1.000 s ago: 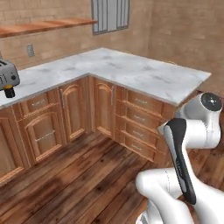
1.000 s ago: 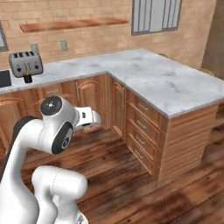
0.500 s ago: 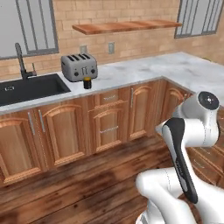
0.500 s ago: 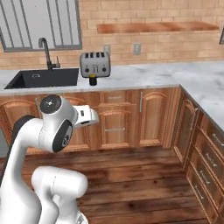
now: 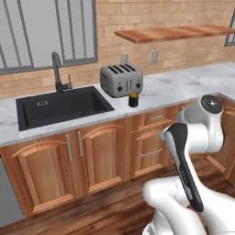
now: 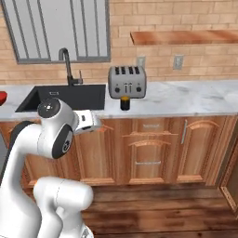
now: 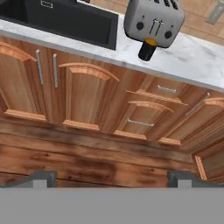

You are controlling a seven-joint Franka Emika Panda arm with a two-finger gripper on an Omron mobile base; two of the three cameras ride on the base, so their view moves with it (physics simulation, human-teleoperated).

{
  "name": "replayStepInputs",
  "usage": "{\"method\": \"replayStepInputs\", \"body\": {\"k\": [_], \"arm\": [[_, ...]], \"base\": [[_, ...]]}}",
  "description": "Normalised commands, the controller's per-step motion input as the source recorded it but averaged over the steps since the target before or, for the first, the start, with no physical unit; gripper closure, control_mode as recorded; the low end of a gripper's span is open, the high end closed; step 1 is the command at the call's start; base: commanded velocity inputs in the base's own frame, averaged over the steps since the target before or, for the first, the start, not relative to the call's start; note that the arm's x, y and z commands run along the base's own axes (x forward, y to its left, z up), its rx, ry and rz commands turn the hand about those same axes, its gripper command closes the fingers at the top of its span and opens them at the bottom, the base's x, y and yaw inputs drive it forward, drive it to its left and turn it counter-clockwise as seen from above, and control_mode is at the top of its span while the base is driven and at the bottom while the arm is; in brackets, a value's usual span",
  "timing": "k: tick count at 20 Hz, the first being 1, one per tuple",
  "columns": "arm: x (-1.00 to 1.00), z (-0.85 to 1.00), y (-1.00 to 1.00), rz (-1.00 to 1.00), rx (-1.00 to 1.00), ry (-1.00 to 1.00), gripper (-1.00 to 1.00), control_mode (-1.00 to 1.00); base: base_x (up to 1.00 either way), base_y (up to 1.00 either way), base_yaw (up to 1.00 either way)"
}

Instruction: Clear the mugs and bowl far away from the sink.

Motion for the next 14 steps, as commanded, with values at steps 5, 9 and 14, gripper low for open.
{"method": "replayStepInputs", "body": {"k": [5,9,14], "arm": [[0.00,0.00,0.00,0.00,0.00,0.00,-1.00,1.00],[0.00,0.00,0.00,0.00,0.00,0.00,-1.00,1.00],[0.00,0.00,0.00,0.00,0.00,0.00,-1.00,1.00]], "base": [[1.00,0.23,0.00],[0.99,-0.05,0.10],[0.71,-0.48,0.32]]}}
